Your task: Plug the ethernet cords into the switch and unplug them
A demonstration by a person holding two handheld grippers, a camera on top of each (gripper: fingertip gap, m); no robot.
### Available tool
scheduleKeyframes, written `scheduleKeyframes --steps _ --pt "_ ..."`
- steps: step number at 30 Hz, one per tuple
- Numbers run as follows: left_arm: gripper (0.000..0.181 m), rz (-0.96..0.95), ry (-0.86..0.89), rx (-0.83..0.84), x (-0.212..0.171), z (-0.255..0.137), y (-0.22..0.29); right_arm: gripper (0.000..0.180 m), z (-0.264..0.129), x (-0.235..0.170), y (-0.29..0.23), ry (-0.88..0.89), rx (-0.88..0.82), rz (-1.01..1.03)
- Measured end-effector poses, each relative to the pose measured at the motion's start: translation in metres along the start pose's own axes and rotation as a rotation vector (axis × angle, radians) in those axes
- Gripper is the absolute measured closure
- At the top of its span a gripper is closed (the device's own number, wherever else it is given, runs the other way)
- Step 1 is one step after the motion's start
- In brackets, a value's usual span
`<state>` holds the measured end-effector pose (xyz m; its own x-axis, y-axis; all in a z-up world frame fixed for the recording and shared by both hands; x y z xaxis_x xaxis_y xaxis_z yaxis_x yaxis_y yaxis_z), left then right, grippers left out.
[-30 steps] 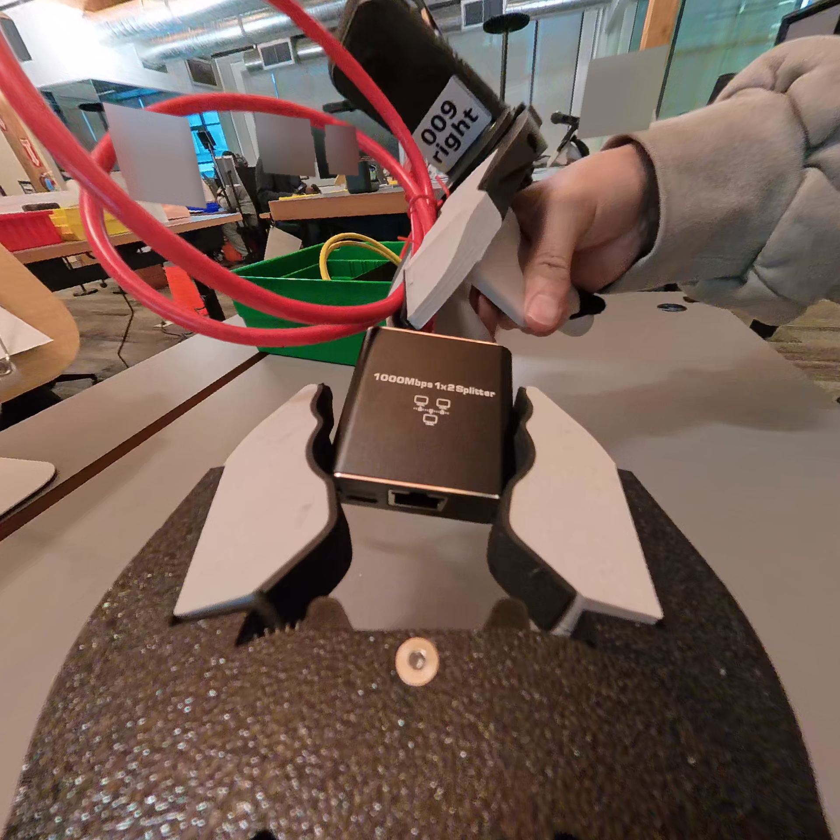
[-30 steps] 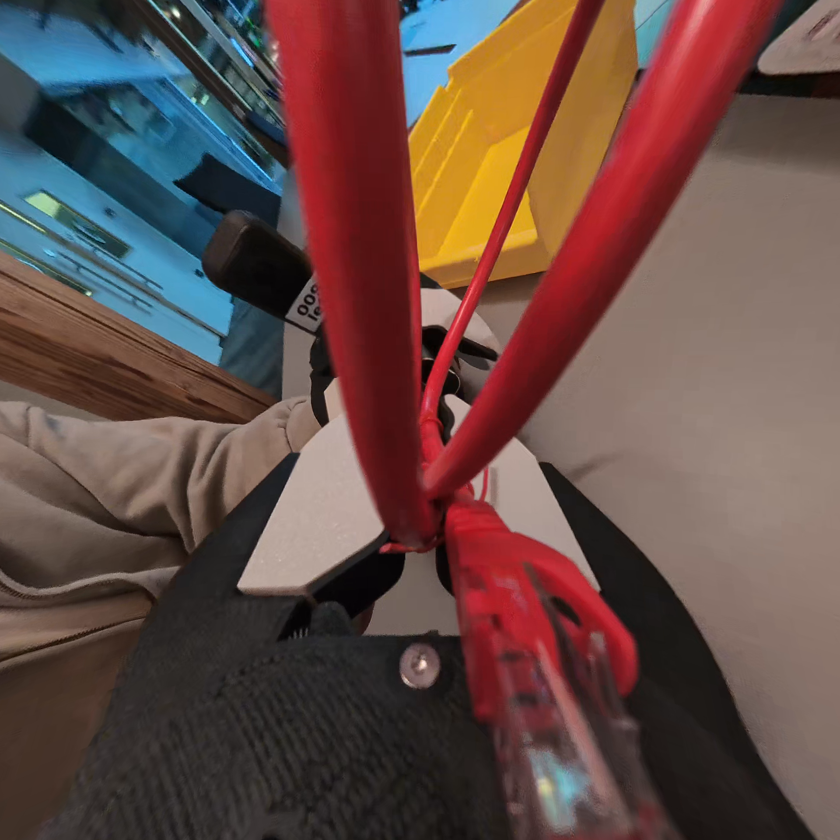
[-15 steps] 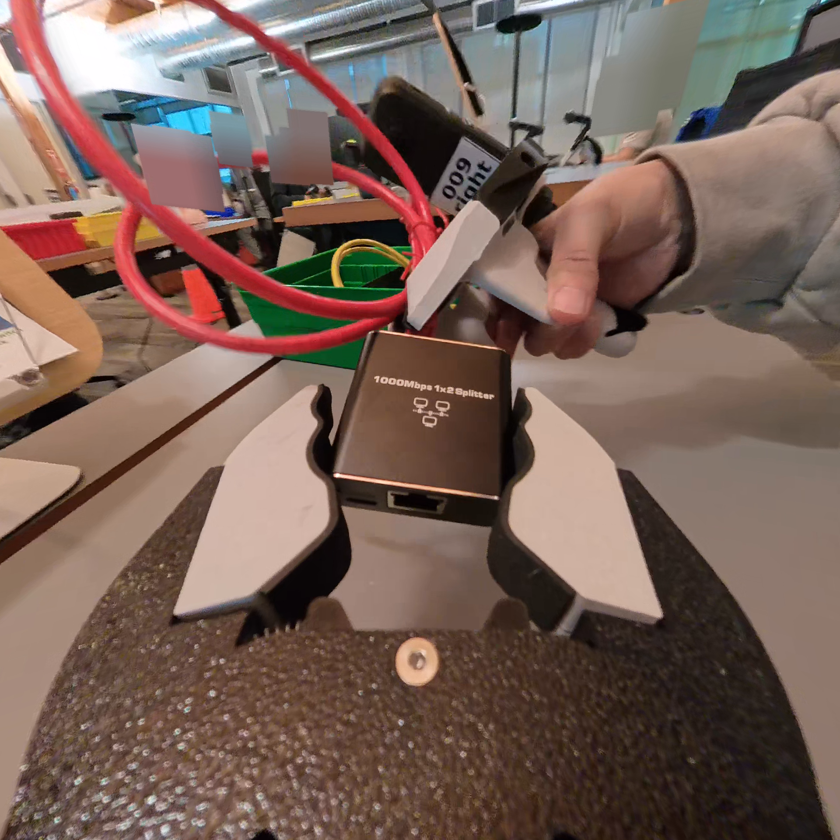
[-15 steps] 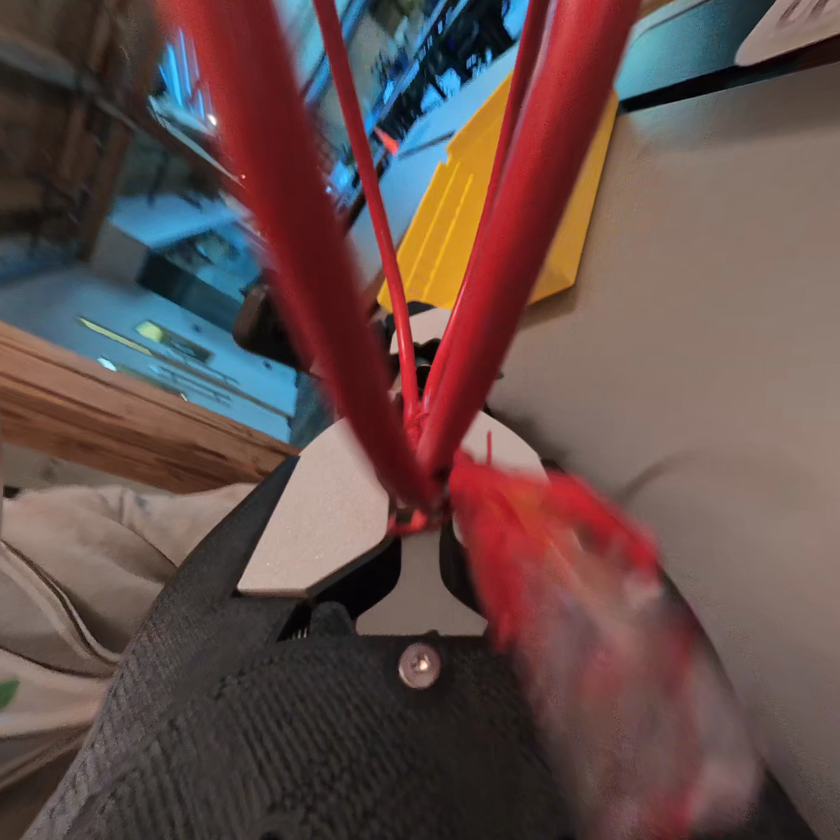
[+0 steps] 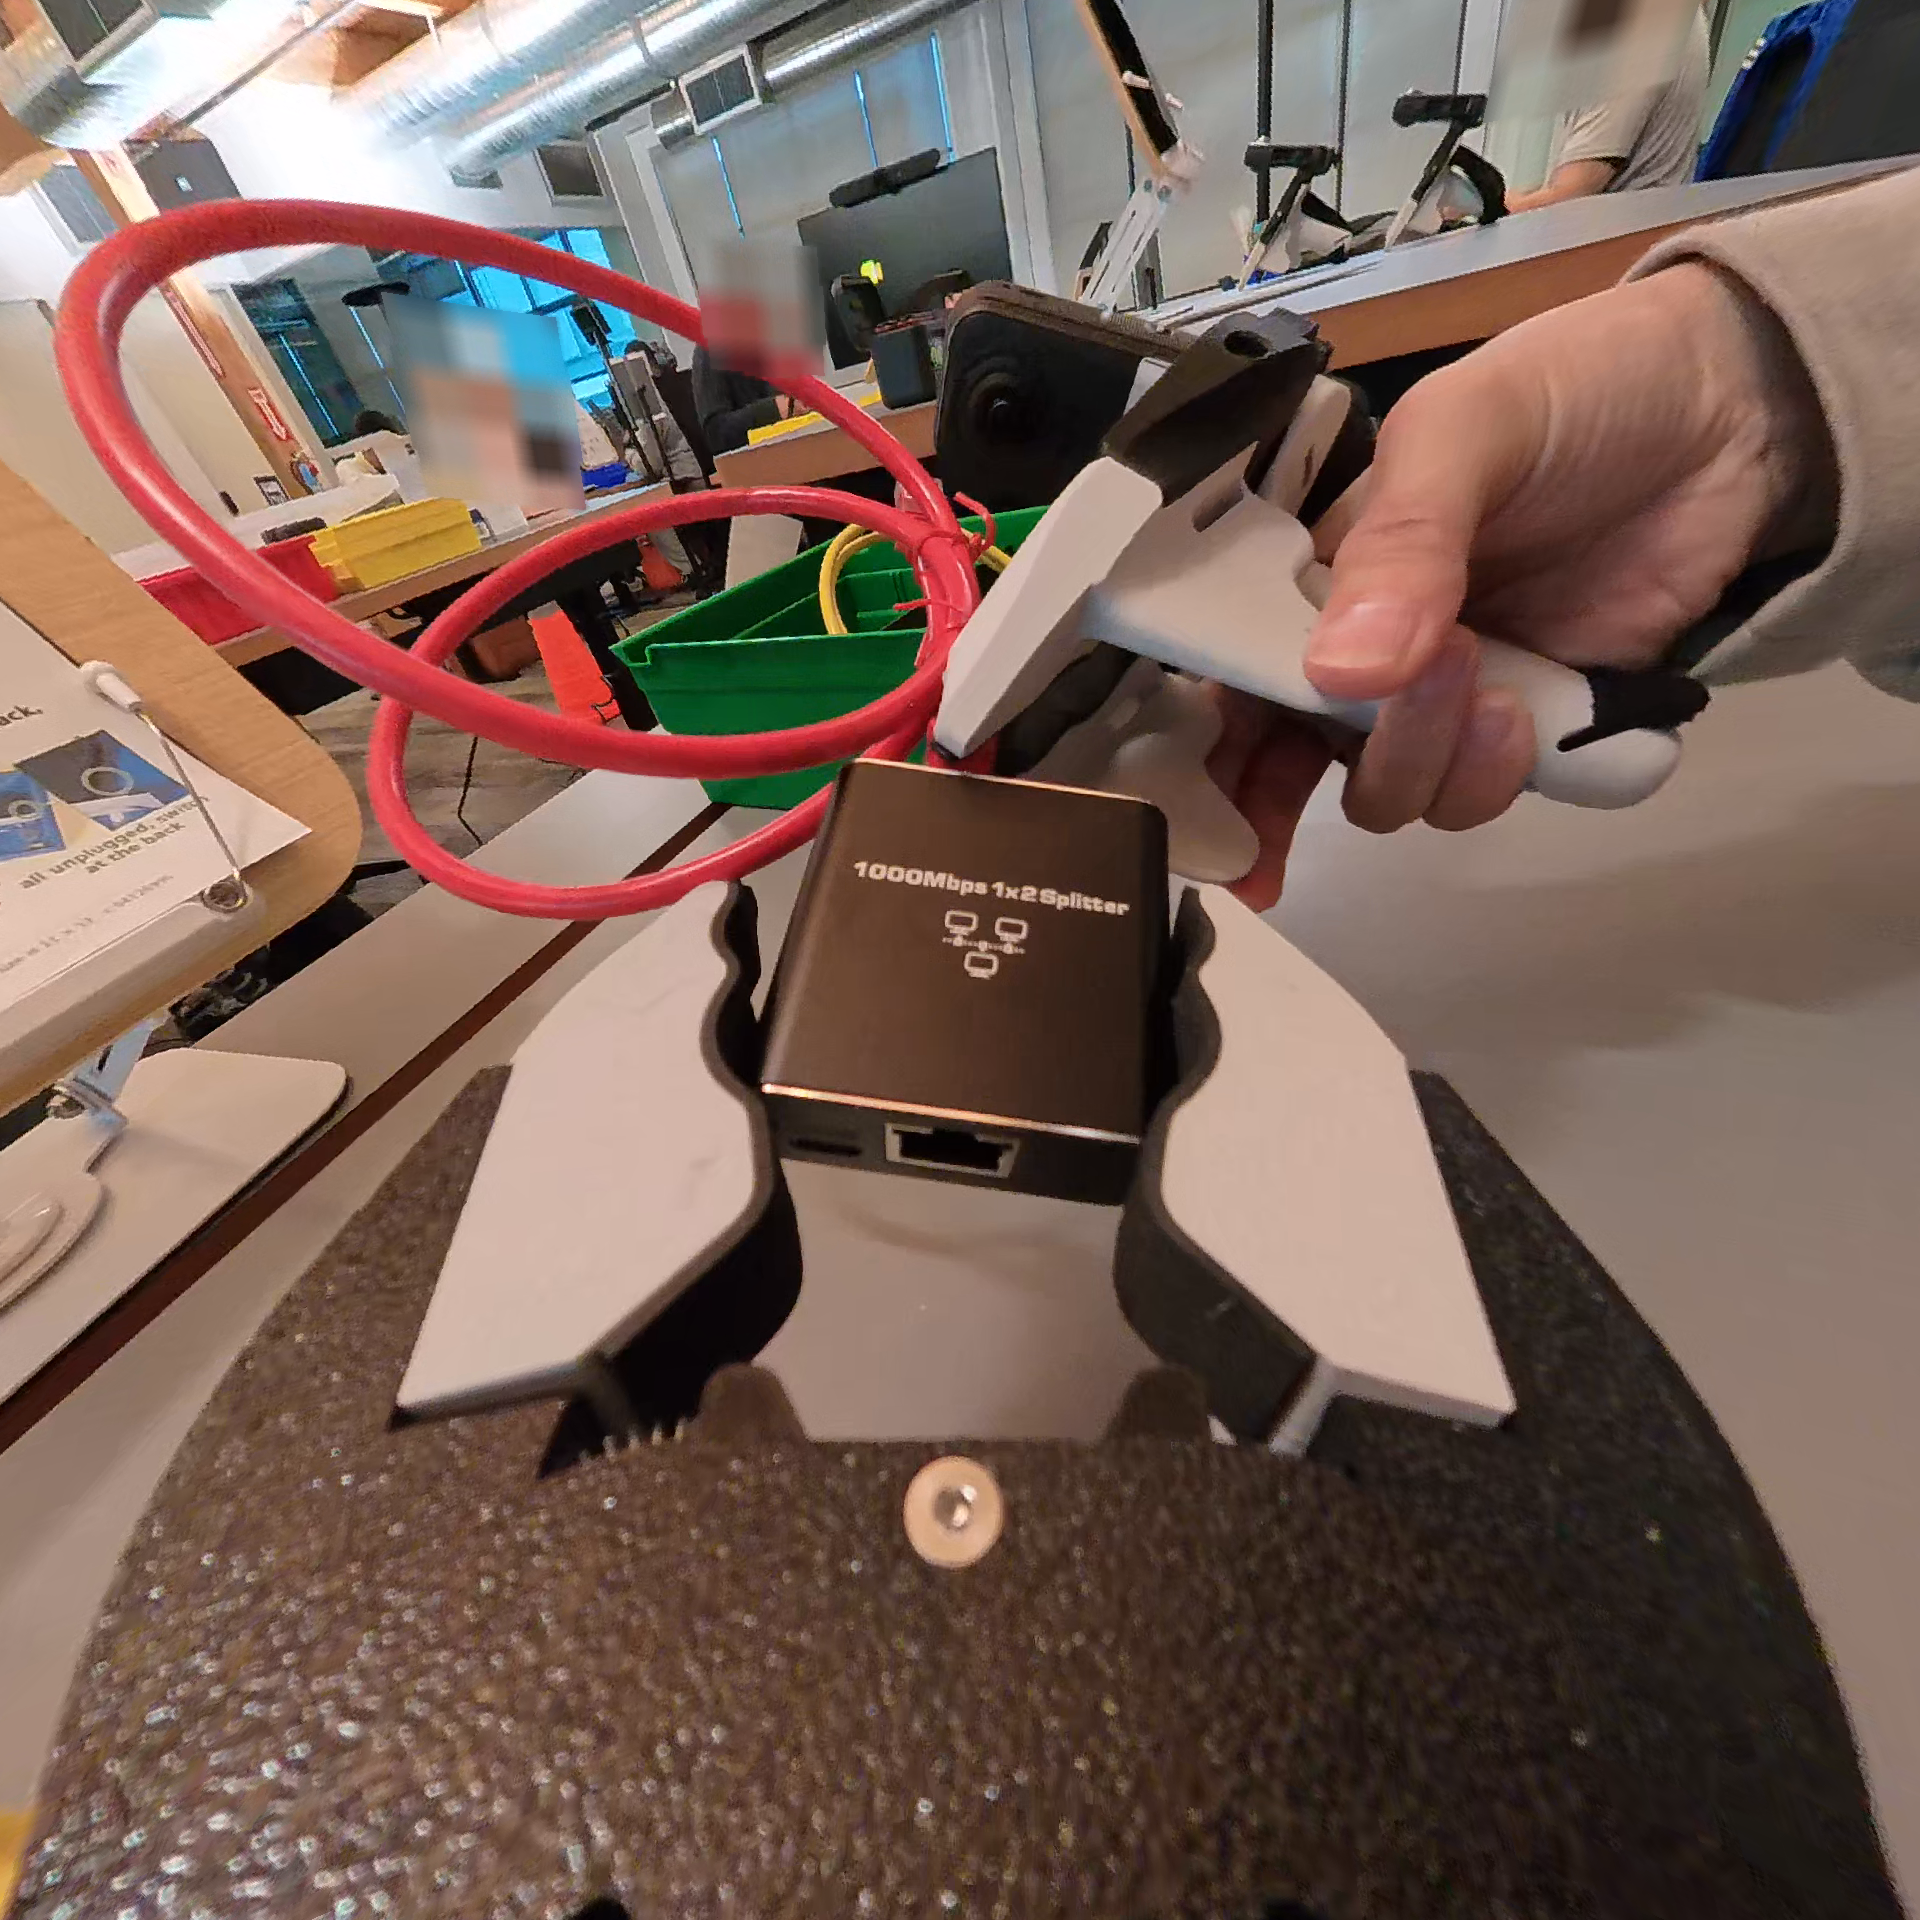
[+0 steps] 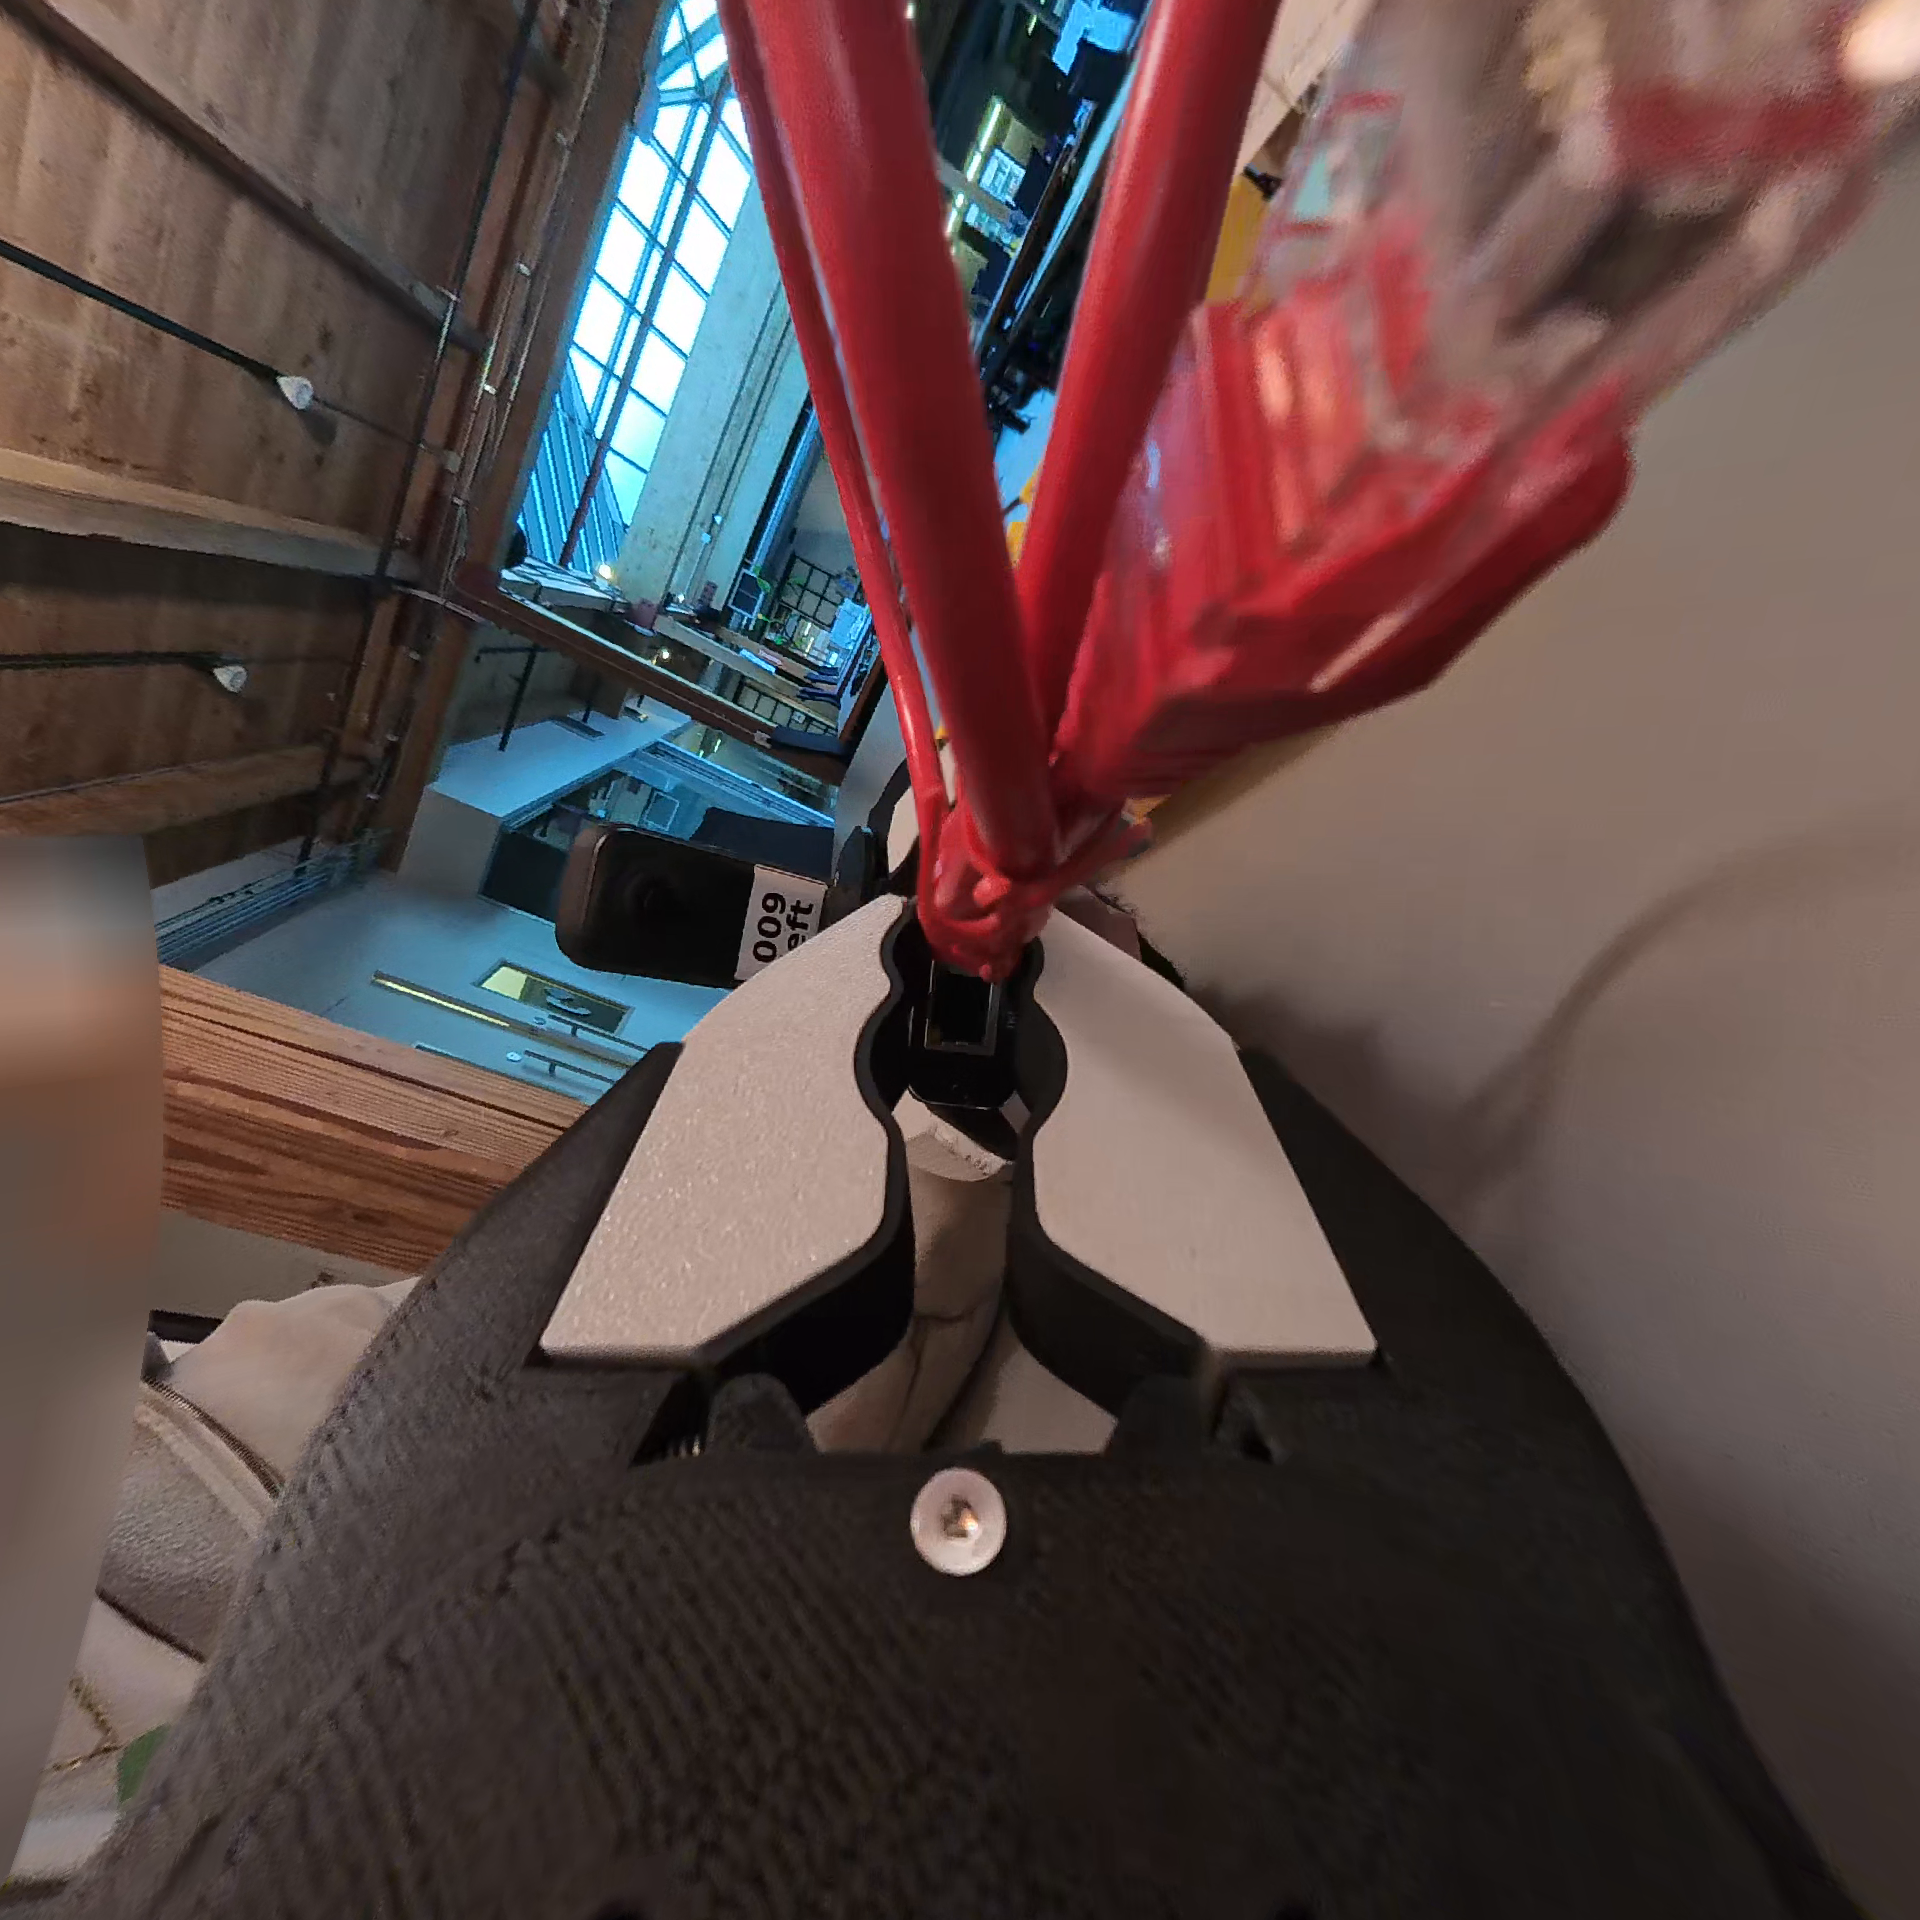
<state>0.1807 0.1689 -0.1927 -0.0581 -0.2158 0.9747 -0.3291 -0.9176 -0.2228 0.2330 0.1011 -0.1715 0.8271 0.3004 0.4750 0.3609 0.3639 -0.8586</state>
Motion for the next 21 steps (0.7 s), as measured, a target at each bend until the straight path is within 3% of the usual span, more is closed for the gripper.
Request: scheduleKeyframes --steps 21 --pt "0.105 0.027 -0.022 0.045 -0.0016 0.0 -0.0034 0.165 0.0032 0.0003 0.005 0.057 -0.013 -0.015"
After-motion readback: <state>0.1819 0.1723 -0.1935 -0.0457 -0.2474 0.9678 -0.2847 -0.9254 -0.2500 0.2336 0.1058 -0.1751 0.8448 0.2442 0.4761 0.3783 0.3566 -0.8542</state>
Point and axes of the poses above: each gripper's, where its closed fingertips meet, z out along the fingers, x out of its top, y = z × x across the jaws, the point moved 5 cm from there along -z, back along the fingers, and after that the axes turned 14 degrees about x, right-handed, at the moved point
